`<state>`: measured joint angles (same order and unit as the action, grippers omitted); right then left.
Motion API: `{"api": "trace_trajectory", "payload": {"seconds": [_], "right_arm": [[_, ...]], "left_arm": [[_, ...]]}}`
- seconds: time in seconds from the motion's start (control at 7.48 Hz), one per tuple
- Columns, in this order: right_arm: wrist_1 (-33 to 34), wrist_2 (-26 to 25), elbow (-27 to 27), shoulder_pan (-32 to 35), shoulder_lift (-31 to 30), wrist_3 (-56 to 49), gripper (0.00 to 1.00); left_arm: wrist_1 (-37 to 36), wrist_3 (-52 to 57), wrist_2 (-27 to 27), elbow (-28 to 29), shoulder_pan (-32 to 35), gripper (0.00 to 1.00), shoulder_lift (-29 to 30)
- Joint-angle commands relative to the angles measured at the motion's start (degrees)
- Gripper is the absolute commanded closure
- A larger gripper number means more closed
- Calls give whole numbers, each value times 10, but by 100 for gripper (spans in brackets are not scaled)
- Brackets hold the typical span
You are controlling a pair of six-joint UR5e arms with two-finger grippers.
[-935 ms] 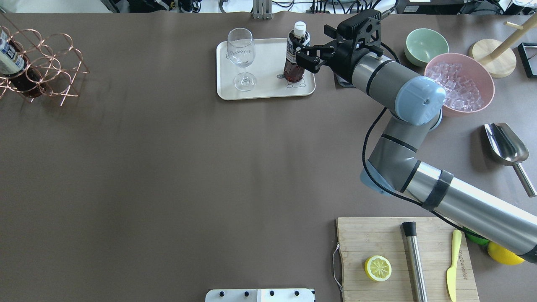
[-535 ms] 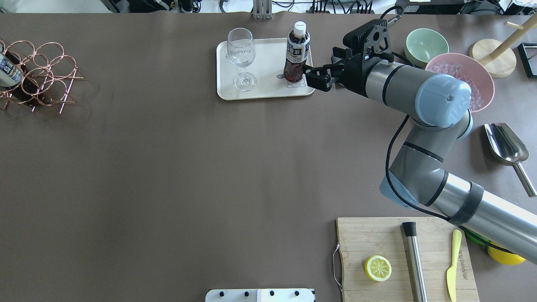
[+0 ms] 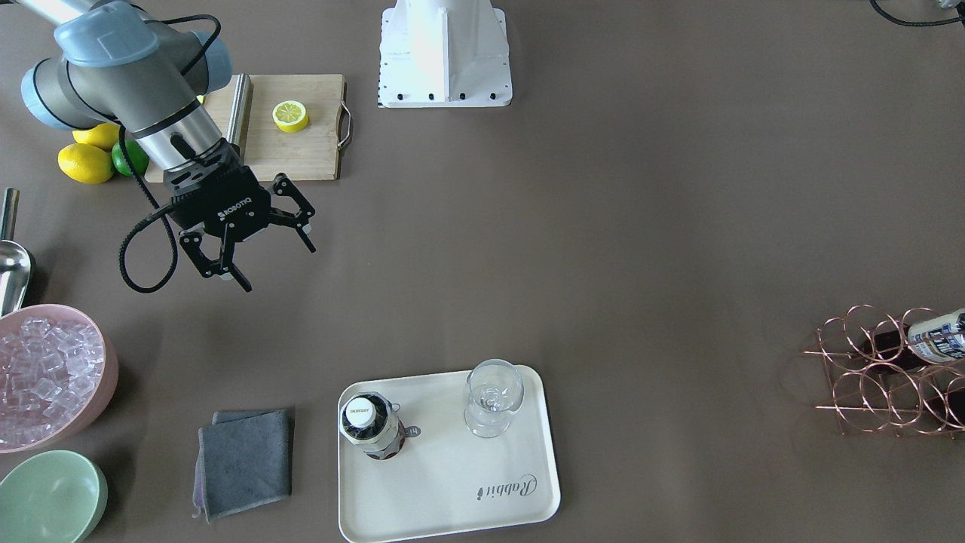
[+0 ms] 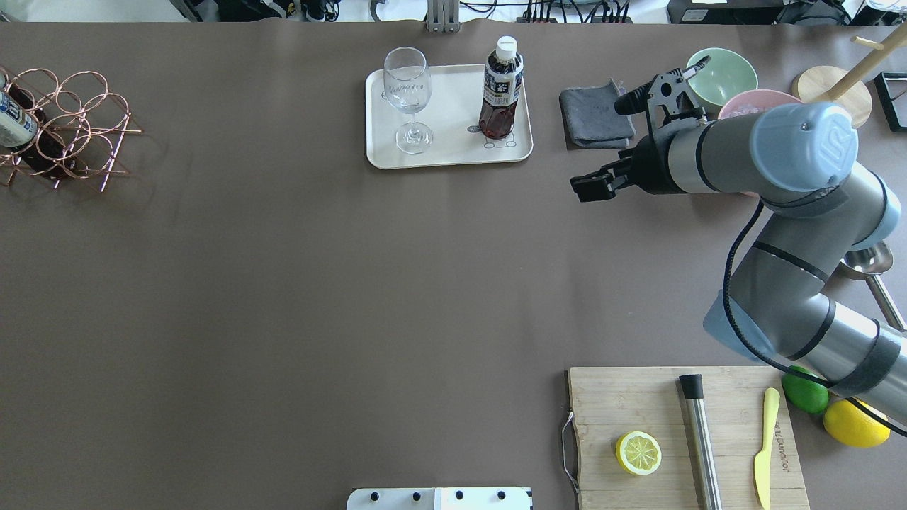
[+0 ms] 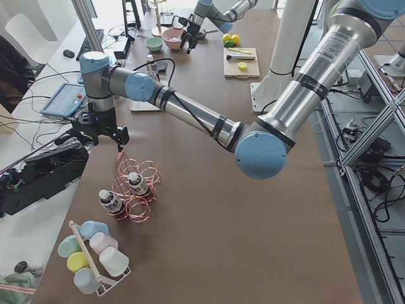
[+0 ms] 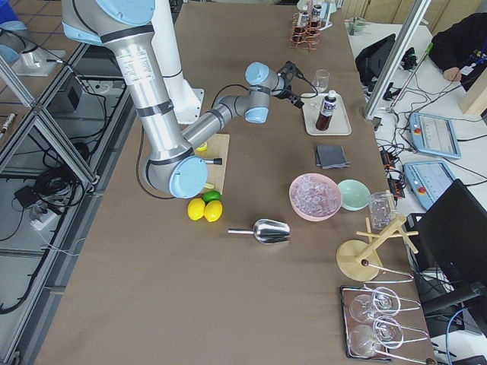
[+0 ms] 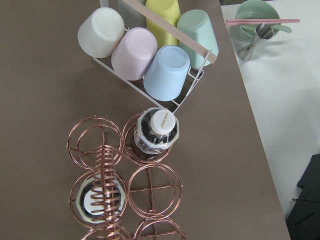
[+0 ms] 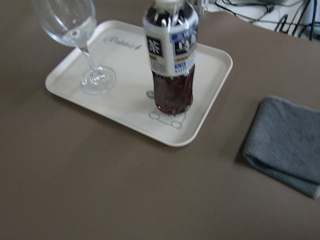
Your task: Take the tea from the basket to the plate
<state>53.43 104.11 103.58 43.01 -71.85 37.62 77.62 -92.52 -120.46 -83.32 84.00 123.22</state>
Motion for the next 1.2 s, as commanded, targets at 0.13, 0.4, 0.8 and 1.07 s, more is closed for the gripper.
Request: {"api": "trace_trajectory", "payload": {"seconds": [0.13, 0.4, 0.8, 1.07], "right_arm": [[250, 130, -1, 90, -71, -85, 0], [383, 248, -27, 185, -77, -86, 0], [408, 262, -65, 330, -160, -236, 0], [404, 268, -99, 407, -207, -274, 0]], "left_arm": [[-19, 100, -31, -196, 12, 2, -158], [-100, 224, -58, -252, 41, 2, -182], [-147, 425, -59, -267, 39, 2, -240], [-120, 582, -60, -260, 39, 2, -312]]}}
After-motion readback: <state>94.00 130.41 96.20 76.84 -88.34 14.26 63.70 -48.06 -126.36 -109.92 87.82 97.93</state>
